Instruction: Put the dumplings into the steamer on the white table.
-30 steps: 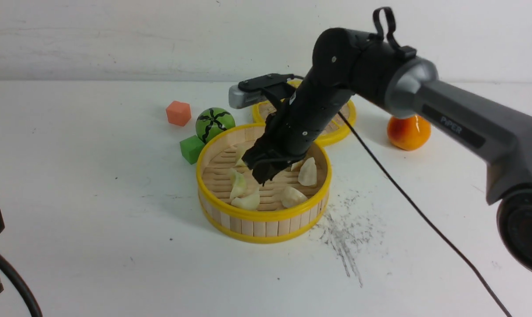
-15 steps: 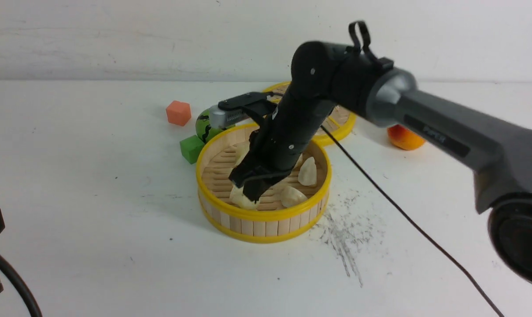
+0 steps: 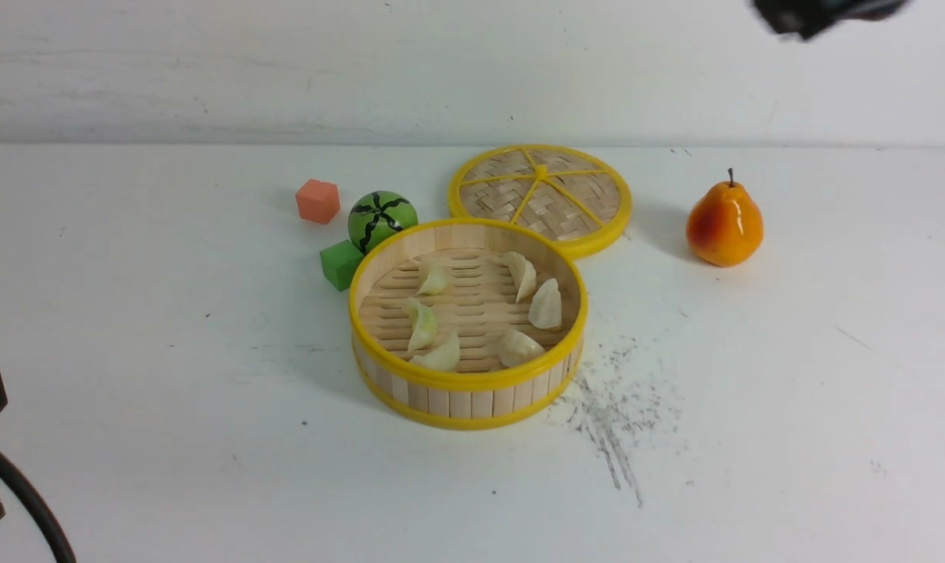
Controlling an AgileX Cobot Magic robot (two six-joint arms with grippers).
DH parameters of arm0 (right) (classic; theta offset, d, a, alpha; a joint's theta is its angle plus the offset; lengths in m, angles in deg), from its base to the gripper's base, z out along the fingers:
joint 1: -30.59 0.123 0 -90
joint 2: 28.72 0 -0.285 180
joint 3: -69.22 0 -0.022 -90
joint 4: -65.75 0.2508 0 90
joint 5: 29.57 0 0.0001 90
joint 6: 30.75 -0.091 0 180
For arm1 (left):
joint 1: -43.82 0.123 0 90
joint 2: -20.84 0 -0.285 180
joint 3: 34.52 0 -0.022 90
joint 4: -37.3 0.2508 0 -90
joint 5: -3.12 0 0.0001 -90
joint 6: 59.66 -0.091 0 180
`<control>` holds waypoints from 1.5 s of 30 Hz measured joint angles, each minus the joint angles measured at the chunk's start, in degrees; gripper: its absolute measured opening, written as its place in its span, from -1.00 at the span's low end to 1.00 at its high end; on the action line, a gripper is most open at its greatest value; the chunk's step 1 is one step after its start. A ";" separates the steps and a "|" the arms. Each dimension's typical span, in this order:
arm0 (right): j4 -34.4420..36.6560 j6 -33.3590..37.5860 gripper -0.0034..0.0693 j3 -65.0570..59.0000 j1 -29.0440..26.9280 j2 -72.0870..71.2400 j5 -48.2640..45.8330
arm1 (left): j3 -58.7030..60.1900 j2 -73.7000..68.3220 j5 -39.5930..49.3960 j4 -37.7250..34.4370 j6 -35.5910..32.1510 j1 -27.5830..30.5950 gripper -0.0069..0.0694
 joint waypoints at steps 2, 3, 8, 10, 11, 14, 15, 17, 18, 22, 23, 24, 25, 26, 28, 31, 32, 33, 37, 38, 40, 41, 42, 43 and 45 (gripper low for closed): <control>-2.94 -3.15 -0.93 -9.58 0.00 -6.53 3.08 | 0.00 0.00 0.01 0.00 0.00 0.00 -0.29; -3.68 -4.49 -0.92 -13.86 0.00 -10.06 4.90 | 0.00 0.00 0.01 0.04 0.00 0.00 -0.29; -4.54 -13.17 -0.92 -47.34 -0.11 -29.80 26.85 | 0.00 0.00 0.12 0.11 0.00 0.00 -0.27; -4.34 -16.49 -0.92 -58.99 -0.11 -36.17 39.50 | 0.00 0.00 0.12 0.11 0.00 0.00 -0.27; -4.22 -18.35 -0.92 -64.34 -0.11 -38.93 45.92 | 0.00 0.00 0.12 0.11 0.00 0.00 -0.26; -4.15 -22.81 -0.91 -78.30 -0.11 -45.07 62.47 | 0.00 0.00 0.12 0.18 0.00 0.00 -0.25; -4.15 -23.56 -0.91 -82.27 -0.11 -46.75 66.41 | 0.00 0.00 0.12 0.17 0.00 0.00 -0.25; -4.20 -24.14 -0.90 -86.46 -0.11 -48.74 70.66 | 0.00 0.00 0.12 0.17 0.00 0.00 -0.25; -4.27 -24.28 -0.90 -87.72 -0.11 -49.40 71.71 | 0.00 0.00 0.12 0.17 0.00 0.00 -0.25; -4.63 -24.64 -0.88 -98.06 -0.11 -54.47 78.68 | 0.00 0.00 0.12 0.17 0.00 0.00 -0.24; -4.63 -24.66 -0.87 -100.55 -0.11 -55.40 79.75 | 0.00 0.00 0.24 0.17 0.00 0.00 -0.25; -4.63 -24.66 -0.87 -102.32 -0.11 -55.96 80.39 | 0.00 0.00 0.29 0.17 0.00 0.00 -0.24; -4.63 -24.66 -0.86 -103.53 -0.11 -56.46 80.16 | 0.00 0.00 0.29 0.17 0.00 0.00 -0.23; -4.63 -24.66 -0.86 -104.09 -0.11 -56.75 79.25 | 0.00 0.00 0.29 0.17 0.00 0.00 -0.23; -4.63 -24.66 -0.86 -104.47 -0.11 -57.32 77.60 | 0.00 0.00 0.31 0.17 0.00 0.00 -0.22; -3.62 -24.66 -0.85 -104.47 -0.18 -58.89 76.72 | 0.00 0.00 0.31 0.17 0.00 0.00 -0.22; -3.36 -24.66 -0.85 -104.47 -0.38 -59.83 76.33 | 0.00 0.00 0.31 0.17 0.00 0.00 -0.21; -3.25 -24.66 -0.85 -104.47 -0.62 -60.66 75.92 | 0.00 0.00 0.36 0.17 0.00 0.00 -0.21; -3.13 -24.66 -0.85 -104.47 -4.27 -66.29 74.49 | 0.00 0.00 0.36 0.21 0.00 0.00 -0.20; -3.13 -24.66 -0.85 -104.47 -6.09 -67.96 74.00 | 0.00 0.00 0.36 0.21 0.00 0.00 -0.20; -3.13 -24.66 -0.85 -104.47 -10.11 -70.80 72.88 | 0.00 0.00 0.36 0.21 0.00 0.00 -0.20; -3.11 -24.66 -0.85 -104.47 -13.22 -72.64 71.83 | 0.00 0.00 0.36 0.21 0.00 0.00 -0.20; -3.05 -24.66 -0.85 -104.47 -14.82 -73.52 70.84 | 0.00 0.00 0.36 0.21 0.00 0.00 -0.20; -3.04 -24.66 -0.85 -104.47 -16.97 -74.65 70.08 | 0.00 0.00 0.36 0.21 0.00 0.00 -0.20; -2.38 -24.66 -0.85 -104.47 -21.97 -77.07 66.98 | 0.00 0.00 0.36 0.21 0.00 0.00 -0.20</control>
